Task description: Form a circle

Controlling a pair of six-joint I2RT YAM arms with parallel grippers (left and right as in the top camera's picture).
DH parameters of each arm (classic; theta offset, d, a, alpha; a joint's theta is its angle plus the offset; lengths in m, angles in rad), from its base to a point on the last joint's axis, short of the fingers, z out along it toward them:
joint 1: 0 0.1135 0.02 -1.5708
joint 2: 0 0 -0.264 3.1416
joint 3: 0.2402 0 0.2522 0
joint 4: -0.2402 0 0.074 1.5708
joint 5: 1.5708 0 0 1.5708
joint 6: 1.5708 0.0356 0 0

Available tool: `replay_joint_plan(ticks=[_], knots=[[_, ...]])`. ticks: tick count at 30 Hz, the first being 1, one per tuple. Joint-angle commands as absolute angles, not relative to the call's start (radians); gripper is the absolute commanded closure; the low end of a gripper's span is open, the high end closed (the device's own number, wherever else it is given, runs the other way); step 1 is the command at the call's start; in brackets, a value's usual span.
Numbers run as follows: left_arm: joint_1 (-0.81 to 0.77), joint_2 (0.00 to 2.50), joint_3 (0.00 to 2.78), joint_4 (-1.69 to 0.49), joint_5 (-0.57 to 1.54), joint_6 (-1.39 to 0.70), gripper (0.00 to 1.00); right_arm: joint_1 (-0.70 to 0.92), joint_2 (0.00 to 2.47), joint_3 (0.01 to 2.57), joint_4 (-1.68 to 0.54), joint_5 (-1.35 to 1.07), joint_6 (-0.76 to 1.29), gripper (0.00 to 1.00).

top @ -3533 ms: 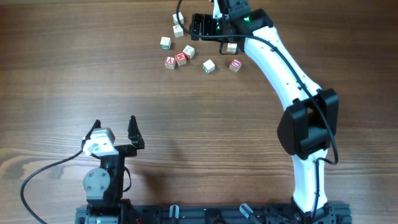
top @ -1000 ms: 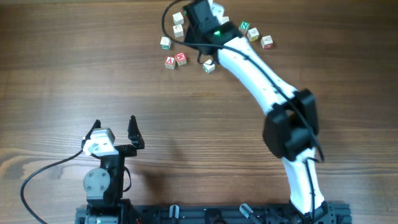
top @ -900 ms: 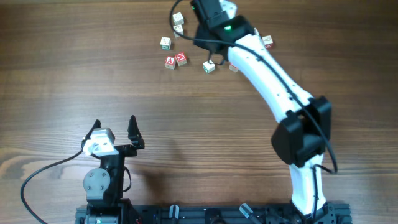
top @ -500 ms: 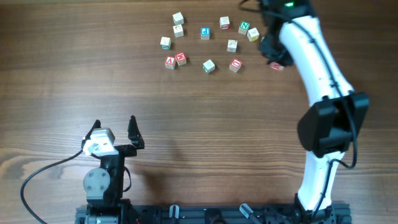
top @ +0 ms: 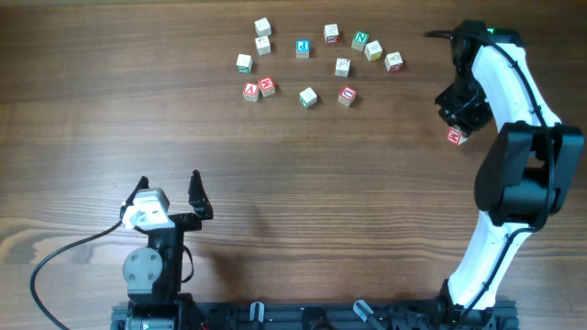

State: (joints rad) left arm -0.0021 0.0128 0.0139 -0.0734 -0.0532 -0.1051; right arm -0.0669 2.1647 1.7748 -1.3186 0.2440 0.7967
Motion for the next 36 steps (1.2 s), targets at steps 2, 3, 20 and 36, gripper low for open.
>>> replay_joint_plan(ticks=[2, 3, 20, 36], knots=[[0.006, 0.003, 0.006, -0.07, -0.042, -0.083, 0.0, -0.088, 2.164, 1.772, -1.313, 0.236, 0.754, 0.66], [0.006, 0.003, 0.006, -0.07, -0.041, -0.082, 0.0, -0.097, 2.164, 1.77, -1.306, 0.238, 0.733, 0.65], [0.006, 0.003, 0.006, -0.07, -0.041, -0.082, 0.0, -0.131, 2.164, 1.53, -0.857, -0.002, 0.502, 0.61], [0.006, 0.003, 0.006, -0.07, -0.041, -0.082, 0.0, -0.133, 2.164, 1.531, -0.898, 0.032, 0.717, 0.61]])
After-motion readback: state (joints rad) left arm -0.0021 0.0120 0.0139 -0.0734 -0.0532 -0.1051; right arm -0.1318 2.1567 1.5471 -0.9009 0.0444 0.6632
